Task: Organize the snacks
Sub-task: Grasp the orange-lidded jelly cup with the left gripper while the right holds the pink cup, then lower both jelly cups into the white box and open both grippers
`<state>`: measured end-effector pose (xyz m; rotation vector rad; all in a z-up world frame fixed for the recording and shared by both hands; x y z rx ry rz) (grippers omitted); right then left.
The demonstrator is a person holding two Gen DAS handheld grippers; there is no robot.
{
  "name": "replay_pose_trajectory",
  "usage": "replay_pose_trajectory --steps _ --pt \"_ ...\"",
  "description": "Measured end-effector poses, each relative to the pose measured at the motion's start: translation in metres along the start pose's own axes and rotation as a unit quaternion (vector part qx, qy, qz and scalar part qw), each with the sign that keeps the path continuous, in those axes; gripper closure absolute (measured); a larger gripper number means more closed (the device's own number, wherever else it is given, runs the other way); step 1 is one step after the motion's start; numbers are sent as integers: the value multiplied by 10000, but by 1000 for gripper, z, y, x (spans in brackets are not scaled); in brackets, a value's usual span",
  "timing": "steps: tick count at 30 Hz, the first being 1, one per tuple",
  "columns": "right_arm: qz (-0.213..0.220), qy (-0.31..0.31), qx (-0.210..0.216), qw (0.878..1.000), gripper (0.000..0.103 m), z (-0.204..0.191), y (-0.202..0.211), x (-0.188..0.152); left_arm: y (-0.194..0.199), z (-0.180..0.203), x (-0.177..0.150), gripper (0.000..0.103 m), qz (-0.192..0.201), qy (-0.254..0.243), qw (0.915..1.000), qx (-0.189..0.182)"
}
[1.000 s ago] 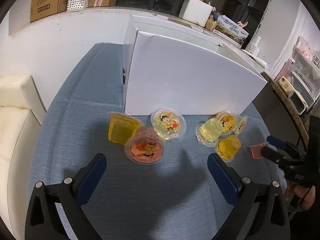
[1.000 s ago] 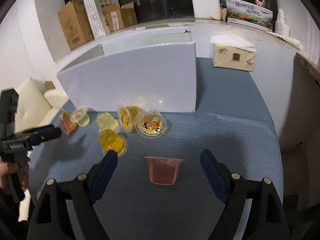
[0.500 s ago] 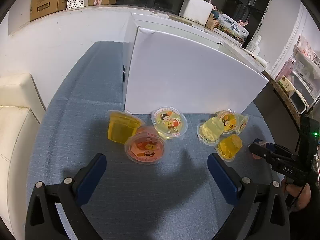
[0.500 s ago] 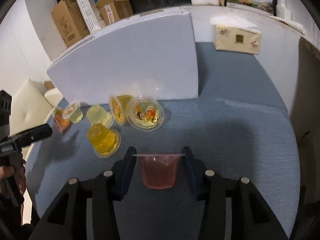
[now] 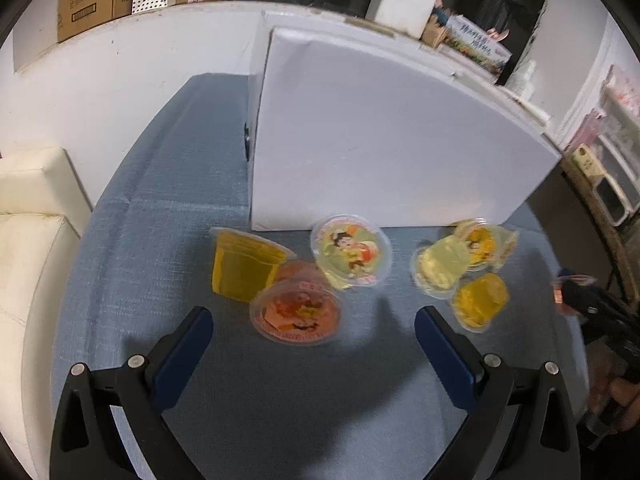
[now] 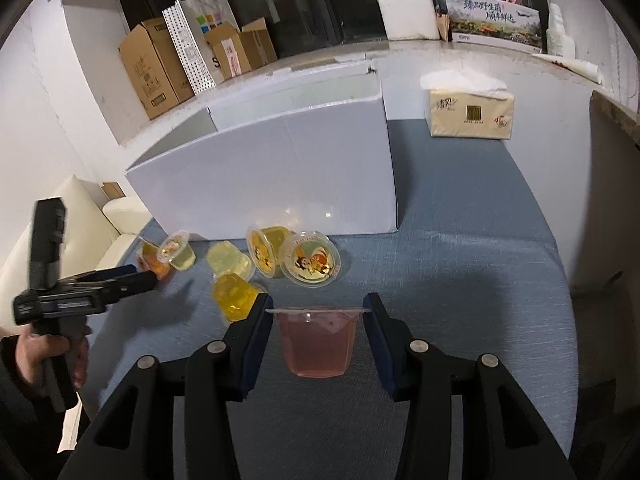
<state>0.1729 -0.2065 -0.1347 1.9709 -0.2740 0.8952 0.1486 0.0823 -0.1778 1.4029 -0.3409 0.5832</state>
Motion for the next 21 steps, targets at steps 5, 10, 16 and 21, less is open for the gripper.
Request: replay_pose_trajectory --steps 5,10,16,21 --pt "49 45 14 10000 52 -3 4 0 -8 4 3 0 -46 -73 9998 158" --pt "40 50 56 10000 52 -5 4 -2 -7 4 5 12 133 -64 9998 91" --pt "67 22 79 9999 52 -6 6 -2 -5 2 6 54 153 -118 9995 231" --pt "121 36 108 9999 52 -7 10 -1 14 5 -1 54 327 -156 9993 -52"
Point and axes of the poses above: each gripper's, at about its wrist camera, not at the fingertips, and y roughly against the way its jaws point, z to its right, x to its top, the point moved 1 cm from there along -y, roughly the way its jaws point, and after that the axes turned 5 degrees about x, right-handed, at the moved point
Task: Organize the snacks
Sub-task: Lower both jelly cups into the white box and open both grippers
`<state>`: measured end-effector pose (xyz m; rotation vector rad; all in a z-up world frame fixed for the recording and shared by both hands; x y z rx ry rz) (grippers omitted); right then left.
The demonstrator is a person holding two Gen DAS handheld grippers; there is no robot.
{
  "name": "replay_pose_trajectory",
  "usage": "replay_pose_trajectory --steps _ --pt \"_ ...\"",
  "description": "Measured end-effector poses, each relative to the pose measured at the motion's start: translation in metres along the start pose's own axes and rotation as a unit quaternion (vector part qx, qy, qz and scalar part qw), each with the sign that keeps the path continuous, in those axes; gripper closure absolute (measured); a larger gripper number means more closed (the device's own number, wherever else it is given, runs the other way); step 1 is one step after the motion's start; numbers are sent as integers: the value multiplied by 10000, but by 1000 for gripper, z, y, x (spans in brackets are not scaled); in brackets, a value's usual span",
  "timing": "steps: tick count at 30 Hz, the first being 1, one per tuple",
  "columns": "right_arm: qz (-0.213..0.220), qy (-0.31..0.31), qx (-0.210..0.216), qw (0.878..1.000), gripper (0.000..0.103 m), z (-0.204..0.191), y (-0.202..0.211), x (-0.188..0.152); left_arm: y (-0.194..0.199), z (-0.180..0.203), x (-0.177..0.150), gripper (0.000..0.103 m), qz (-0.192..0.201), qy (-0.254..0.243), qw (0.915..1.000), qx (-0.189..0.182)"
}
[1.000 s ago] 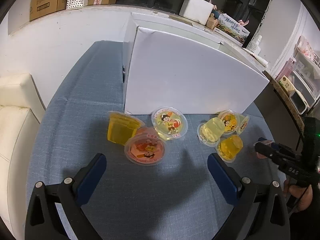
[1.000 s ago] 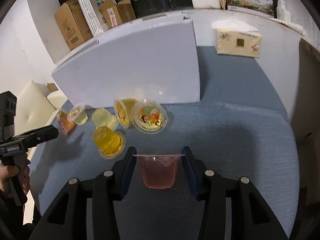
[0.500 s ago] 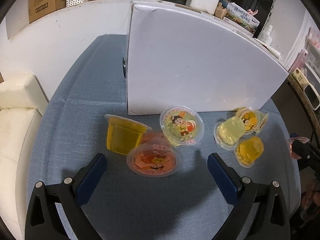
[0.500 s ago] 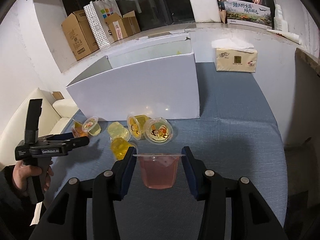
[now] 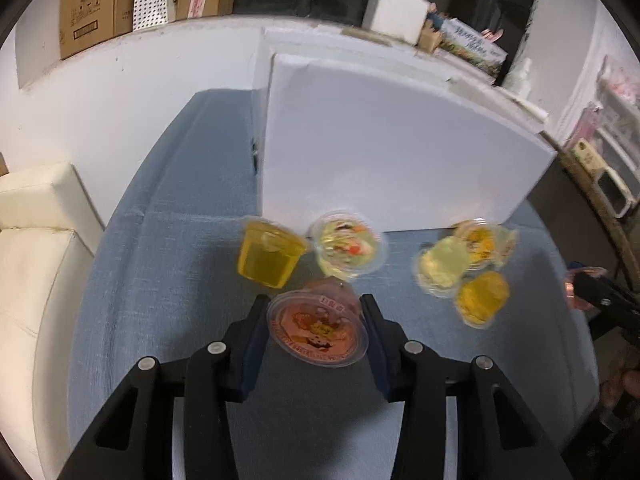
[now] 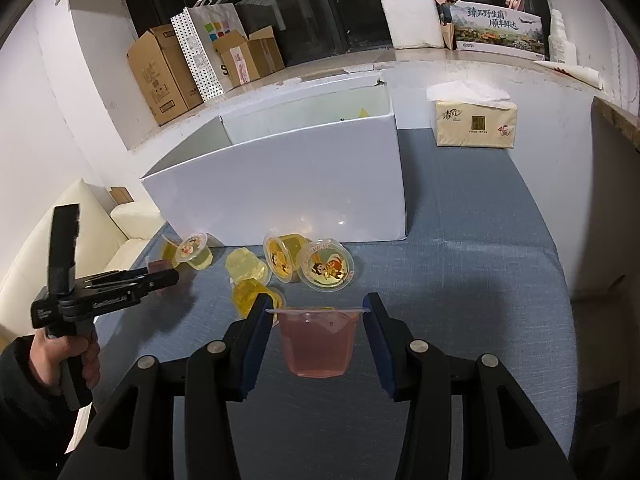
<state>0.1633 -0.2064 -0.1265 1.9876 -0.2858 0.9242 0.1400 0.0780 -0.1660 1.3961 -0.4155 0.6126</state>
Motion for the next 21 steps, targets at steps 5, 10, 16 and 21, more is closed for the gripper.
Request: replay_pose_trajectory --steps 5,10,16,21 --pt "49 32 64 10000 52 -5 3 1 40 15 11 54 424 -213 9985 -287" --pt "177 88 115 9997 52 -11 12 10 72 30 39 54 835 -380 9945 -506" --pt "460 245 224 9984 52 -18 22 49 88 36 84 54 1214 -559 9892 -608" --pt "665 570 263 9958 52 -32 12 110 64 36 136 54 1266 -569 9886 -581"
Point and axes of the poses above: each gripper's, at about its wrist camera, not at the fingertips, and y roughly against the way its jaws point, z to its right, x to its top, the point moved 1 cm from there along -y, roughly the way its jaws point, and after that the axes turned 5 degrees about x, right-handed, at the moved point
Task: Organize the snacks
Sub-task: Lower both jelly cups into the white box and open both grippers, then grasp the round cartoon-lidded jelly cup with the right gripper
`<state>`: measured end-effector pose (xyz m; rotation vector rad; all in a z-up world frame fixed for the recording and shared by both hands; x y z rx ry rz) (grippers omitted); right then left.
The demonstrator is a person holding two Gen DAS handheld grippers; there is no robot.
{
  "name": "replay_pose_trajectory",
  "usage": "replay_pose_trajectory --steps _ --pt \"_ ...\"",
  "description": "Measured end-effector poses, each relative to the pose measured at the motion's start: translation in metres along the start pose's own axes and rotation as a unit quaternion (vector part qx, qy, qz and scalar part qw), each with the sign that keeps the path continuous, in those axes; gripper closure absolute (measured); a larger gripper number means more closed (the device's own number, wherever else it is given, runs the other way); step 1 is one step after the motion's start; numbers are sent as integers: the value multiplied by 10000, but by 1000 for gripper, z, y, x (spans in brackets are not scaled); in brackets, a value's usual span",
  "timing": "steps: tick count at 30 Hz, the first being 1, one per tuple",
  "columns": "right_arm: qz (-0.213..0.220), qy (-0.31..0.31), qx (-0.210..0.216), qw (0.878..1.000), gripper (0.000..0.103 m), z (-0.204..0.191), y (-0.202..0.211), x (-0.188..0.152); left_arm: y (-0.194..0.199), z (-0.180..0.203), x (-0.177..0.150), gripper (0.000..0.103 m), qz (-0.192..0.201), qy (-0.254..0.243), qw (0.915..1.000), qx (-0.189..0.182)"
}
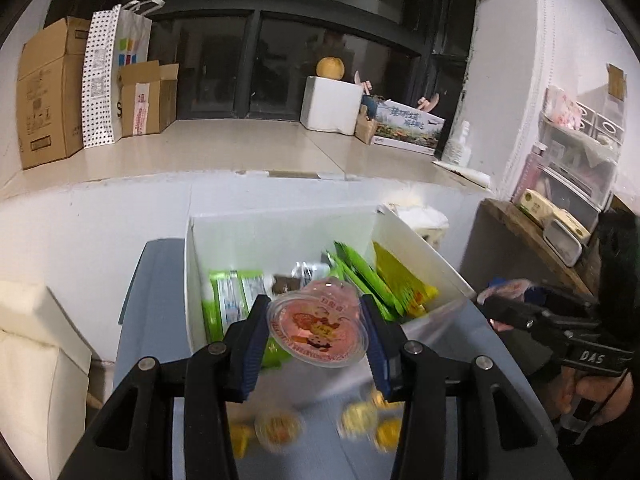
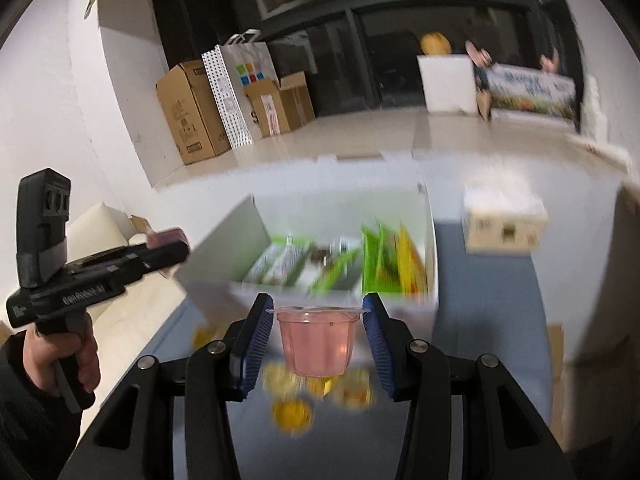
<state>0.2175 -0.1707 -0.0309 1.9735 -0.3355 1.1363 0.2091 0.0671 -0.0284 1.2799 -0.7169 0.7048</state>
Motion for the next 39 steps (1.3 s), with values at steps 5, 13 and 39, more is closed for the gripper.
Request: replay_pose_trajectory --steps 5,13,39 --pt "-86 201 8 9998 52 -1 -42 46 -39 -7 20 54 -201 -14 9998 56" --pt "-393 -98 -4 9992 6 24 -93 55 -70 -7 14 0 -578 -217 9977 283" --pt "-547 -425 -204 9974 0 3 -11 -82 45 -12 -109 0 -374 396 9984 163"
Point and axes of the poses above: each gripper's, at about its wrist camera, not at the fingertips, and y roughly against the way its jaws point, z to its right, x to its top, the point moved 1 cm from there along -y, roughly the way its jaws point, and after that the axes turned 5 degrees about x, right-handed, at the moved point
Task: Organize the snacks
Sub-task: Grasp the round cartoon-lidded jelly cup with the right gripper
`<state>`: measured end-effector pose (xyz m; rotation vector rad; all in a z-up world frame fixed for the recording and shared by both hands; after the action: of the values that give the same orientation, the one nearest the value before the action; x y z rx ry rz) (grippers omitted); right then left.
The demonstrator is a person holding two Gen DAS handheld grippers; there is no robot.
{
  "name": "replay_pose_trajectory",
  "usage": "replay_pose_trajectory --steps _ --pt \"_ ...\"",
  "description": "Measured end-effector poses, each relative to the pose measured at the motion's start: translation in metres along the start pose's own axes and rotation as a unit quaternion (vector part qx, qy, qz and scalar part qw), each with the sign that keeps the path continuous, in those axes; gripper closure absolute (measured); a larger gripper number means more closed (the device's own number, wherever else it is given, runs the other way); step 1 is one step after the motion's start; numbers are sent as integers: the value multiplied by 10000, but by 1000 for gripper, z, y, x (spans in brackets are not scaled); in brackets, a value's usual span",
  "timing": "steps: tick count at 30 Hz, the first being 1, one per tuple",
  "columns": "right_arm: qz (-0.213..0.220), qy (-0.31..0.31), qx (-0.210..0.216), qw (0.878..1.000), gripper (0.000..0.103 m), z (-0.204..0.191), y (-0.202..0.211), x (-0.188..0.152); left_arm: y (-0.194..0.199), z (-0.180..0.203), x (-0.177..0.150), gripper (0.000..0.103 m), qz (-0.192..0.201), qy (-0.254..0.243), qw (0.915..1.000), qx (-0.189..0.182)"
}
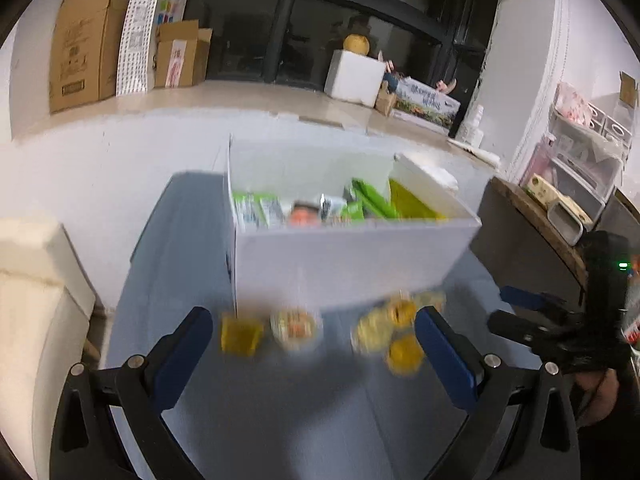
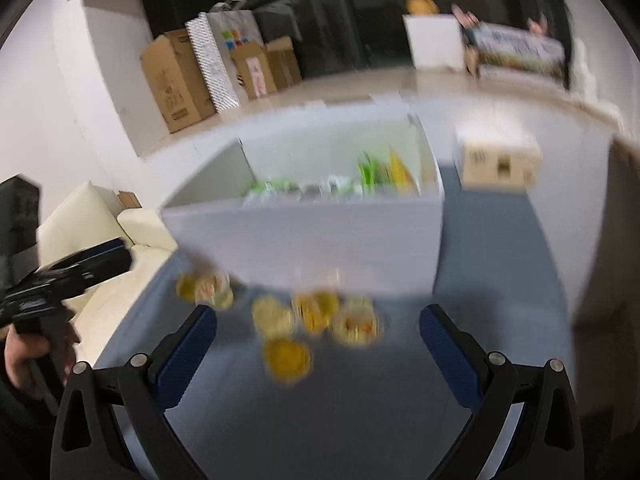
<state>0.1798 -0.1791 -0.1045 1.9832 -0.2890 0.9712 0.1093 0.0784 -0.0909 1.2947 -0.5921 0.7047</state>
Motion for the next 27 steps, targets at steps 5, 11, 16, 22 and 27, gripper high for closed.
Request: replay_pose_trajectory --steps 5,11,16,22,27 --pt "-260 -202 -138 9994 0 12 -19 -23 4 -1 -22 0 -152 -17 9998 106" --pt "-252 -183 -309 9990 0 19 -39 -10 1 -4 -29 0 -243 47 9996 141" --pt "-443 -162 -415 9980 10 29 -66 -5 -3 -8 -29 0 -300 73 9994 164" --pt "-667 98 -509 9964 53 31 -86 -7 -7 -11 -31 0 -354 115 9992 175" --pt "-443 31 -326 9985 53 31 -66 -11 -12 -13 -31 0 -387 131 9989 216"
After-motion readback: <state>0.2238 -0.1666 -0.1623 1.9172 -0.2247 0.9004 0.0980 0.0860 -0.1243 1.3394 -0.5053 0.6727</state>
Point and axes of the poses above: each gripper's, at about its wrist camera, not at the fingertips, and y roughly against the way its jaws point, z to its right, x to its top, the point moved 1 cm from there along -y, roughly the way its jaws point, and after that the axes turned 5 degrees about x, right-handed, at the moved point
